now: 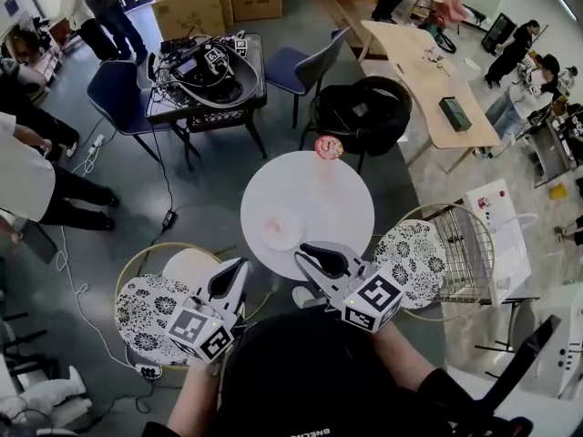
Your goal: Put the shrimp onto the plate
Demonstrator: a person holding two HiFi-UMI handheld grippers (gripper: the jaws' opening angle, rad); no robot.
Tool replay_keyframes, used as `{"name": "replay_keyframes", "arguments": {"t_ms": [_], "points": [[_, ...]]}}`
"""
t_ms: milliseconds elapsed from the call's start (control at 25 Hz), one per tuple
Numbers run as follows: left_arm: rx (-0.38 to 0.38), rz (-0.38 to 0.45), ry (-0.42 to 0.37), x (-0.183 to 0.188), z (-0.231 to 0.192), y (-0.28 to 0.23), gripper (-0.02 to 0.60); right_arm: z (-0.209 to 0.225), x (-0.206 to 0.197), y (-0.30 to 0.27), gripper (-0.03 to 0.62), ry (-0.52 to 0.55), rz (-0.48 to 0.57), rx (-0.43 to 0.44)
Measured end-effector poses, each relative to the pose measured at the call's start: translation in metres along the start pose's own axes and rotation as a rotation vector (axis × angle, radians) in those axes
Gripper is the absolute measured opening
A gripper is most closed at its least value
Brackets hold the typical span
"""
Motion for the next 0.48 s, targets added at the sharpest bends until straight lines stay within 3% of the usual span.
{"name": "replay_keyframes", "arguments": {"t_ms": [480], "points": [[-0.036,-0.016,-0.009,-0.005,0.008,-0.006,0.006,0.0,-0.007,0.013,0.058,-0.019,0.024,-0.034]]}}
Point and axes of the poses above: the fingertips, and each gripper's own axes: y backward along the fingers, z to its right, x out of its top, the point moved 7 cm from there along y, backward along the fingers, and after that the axes turned 15 degrees about -z, right-handed, at the moved point
